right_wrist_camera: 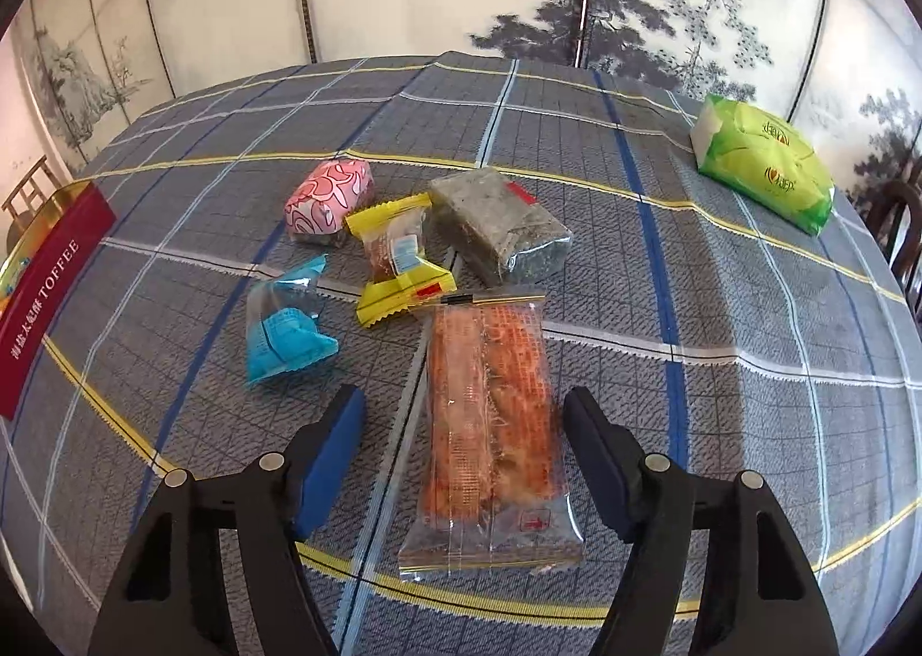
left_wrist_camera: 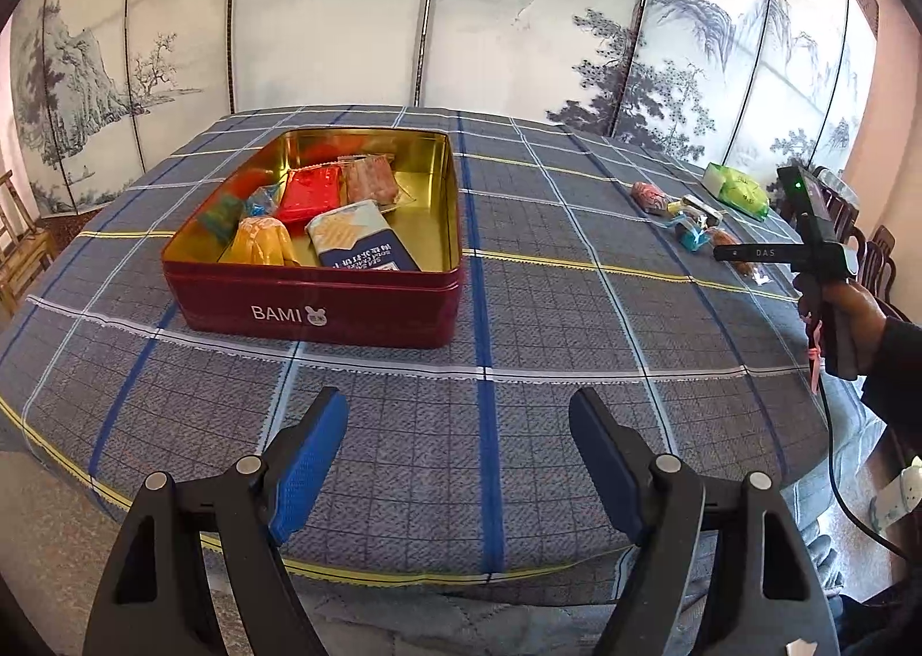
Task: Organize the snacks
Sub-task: 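Move the right tool toward the clear bag of orange sticks, then grasp the clear bag of orange sticks with the right tool, then carry the clear bag over the gold tin with the right tool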
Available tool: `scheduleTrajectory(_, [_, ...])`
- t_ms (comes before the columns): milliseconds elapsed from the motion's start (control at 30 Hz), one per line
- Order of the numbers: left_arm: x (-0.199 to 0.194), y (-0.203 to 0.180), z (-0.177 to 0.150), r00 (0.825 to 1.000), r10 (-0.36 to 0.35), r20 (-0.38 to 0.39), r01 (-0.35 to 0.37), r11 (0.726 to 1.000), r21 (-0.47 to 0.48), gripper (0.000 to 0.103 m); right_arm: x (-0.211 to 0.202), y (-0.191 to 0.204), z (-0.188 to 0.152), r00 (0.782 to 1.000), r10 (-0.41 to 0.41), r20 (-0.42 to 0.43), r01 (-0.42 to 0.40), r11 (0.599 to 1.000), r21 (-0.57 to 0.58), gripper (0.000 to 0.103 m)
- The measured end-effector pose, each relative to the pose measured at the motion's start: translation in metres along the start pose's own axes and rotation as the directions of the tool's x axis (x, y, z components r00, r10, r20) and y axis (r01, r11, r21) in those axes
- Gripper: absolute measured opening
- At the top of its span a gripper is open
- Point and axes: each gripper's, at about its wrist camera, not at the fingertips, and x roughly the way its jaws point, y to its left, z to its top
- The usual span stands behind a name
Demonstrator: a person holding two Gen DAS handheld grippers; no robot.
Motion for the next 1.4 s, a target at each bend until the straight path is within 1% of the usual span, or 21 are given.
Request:
scheduleTrajectory(33, [0.0,-0.002,-0.001,1.0,-0.002,0.002,0.002,1.0,0.002,0.076,0.0,-0.001,-0.001,1.0,0.005,0.007,-0.005,1.0,0.006,0.072])
scheduleTrajectory(67, [0.0,-0.005,-0.001,1.0,-0.005,0.005,0.005,1.0,0.003,0.076,-0.001,-0.002,-0.001,1.0,-0.002,0.02,0.002,1.0,0.003,0.075])
scheduleTrajectory(100, [0.0,-0.006,-0.002,1.0,-0.01,0.006,0.01,1.0,0.002,0.076,0.001,-0.003,-0.001,1.0,-0.015,0.023,0.015,1.0,0.008,0.087])
scheduleTrajectory(133, [0.001,-0.009,-0.004,1.0,-0.019,0.002,0.019,1.0,-0.001,0.076,0.003,-0.007,-0.001,0.999,-0.037,0.007,0.037,0.999,0.037,0.102])
scheduleTrajectory(167, [0.002,-0.011,-0.006,1.0,-0.028,-0.006,0.028,1.0,-0.004,0.076,0.007,-0.015,-0.002,0.998,-0.057,-0.015,0.058,0.995,0.087,0.103])
scheduleTrajectory(200, [0.004,-0.013,-0.008,0.999,-0.034,-0.013,0.034,0.999,-0.005,0.076,0.007,-0.018,-0.002,0.997,-0.069,-0.015,0.07,0.992,0.101,0.103])
scheduleTrajectory(367, [0.003,-0.024,-0.018,0.998,-0.06,-0.032,0.06,0.998,-0.009,0.074,0.004,-0.017,-0.003,0.995,-0.099,-0.025,0.101,0.986,0.13,0.103])
scheduleTrajectory(400, [0.001,-0.026,-0.018,0.998,-0.06,-0.027,0.06,0.998,-0.005,0.074,0.003,-0.018,-0.003,0.994,-0.106,-0.034,0.11,0.983,0.149,0.101])
scheduleTrajectory(467, [-0.006,-0.026,-0.017,0.998,-0.058,-0.013,0.058,0.998,-0.003,0.074,-0.002,-0.017,-0.006,0.994,-0.112,-0.007,0.111,0.982,0.155,0.084])
scheduleTrajectory(500, [-0.009,-0.025,-0.016,0.998,-0.056,-0.004,0.056,0.998,-0.004,0.074,-0.006,-0.014,-0.006,0.995,-0.102,0.014,0.099,0.986,0.134,0.06])
scheduleTrajectory(533, [-0.013,-0.024,-0.016,0.999,-0.052,0.007,0.053,0.999,-0.005,0.074,-0.009,-0.011,-0.005,0.996,-0.091,0.022,0.088,0.99,0.111,0.04])
scheduleTrajectory(567, [-0.015,-0.024,-0.016,0.998,-0.053,0.015,0.053,0.999,-0.005,0.074,-0.01,-0.008,-0.004,0.996,-0.084,0.015,0.082,0.992,0.093,0.038])
scheduleTrajectory(633, [-0.019,-0.023,-0.016,0.998,-0.055,0.023,0.055,0.998,-0.006,0.074,-0.01,-0.005,-0.002,0.998,-0.068,-0.011,0.069,0.995,0.077,0.038])
scheduleTrajectory(700, [-0.022,-0.021,-0.016,0.998,-0.056,0.03,0.056,0.998,-0.006,0.074,-0.013,-0.001,-0.003,0.996,-0.082,-0.015,0.083,0.995,0.048,0.038])
scheduleTrajectory(767, [-0.024,-0.021,-0.018,0.998,-0.05,0.037,0.05,0.999,-0.002,0.074,-0.023,0.001,-0.005,0.992,-0.123,0.012,0.123,0.992,0.022,0.038])
scheduleTrajectory(867, [-0.027,-0.021,-0.024,0.998,-0.044,0.041,0.044,0.999,0.006,0.074,-0.042,-0.002,-0.004,0.987,-0.153,0.047,0.151,0.988,0.03,0.038])
scheduleTrajectory(933, [-0.027,-0.021,-0.03,0.998,-0.045,0.036,0.045,0.999,0.008,0.074,-0.053,-0.005,0.0,0.982,-0.181,0.061,0.179,0.983,0.028,0.038])
scheduleTrajectory(1067, [-0.03,-0.021,-0.038,0.998,-0.043,0.044,0.043,0.999,0.015,0.073,-0.069,-0.015,0.009,0.975,-0.209,0.071,0.206,0.977,0.052,0.038])
scheduleTrajectory(1200, [-0.032,-0.015,-0.044,0.999,-0.037,0.04,0.037,0.999,0.001,0.073,-0.081,-0.012,0.019,0.972,-0.218,0.088,0.214,0.976,0.049,0.038])
scheduleTrajectory(1333, [-0.036,-0.007,-0.054,0.999,-0.01,0.04,0.01,1.0,-0.014,0.073,-0.089,0.003,0.031,0.969,-0.221,0.109,0.218,0.975,0.036,0.038])
scheduleTrajectory(1400, [-0.037,-0.001,-0.059,0.999,-0.007,0.033,0.008,0.999,-0.031,0.073,-0.091,0.012,0.039,0.968,-0.219,0.122,0.216,0.976,0.037,0.038])
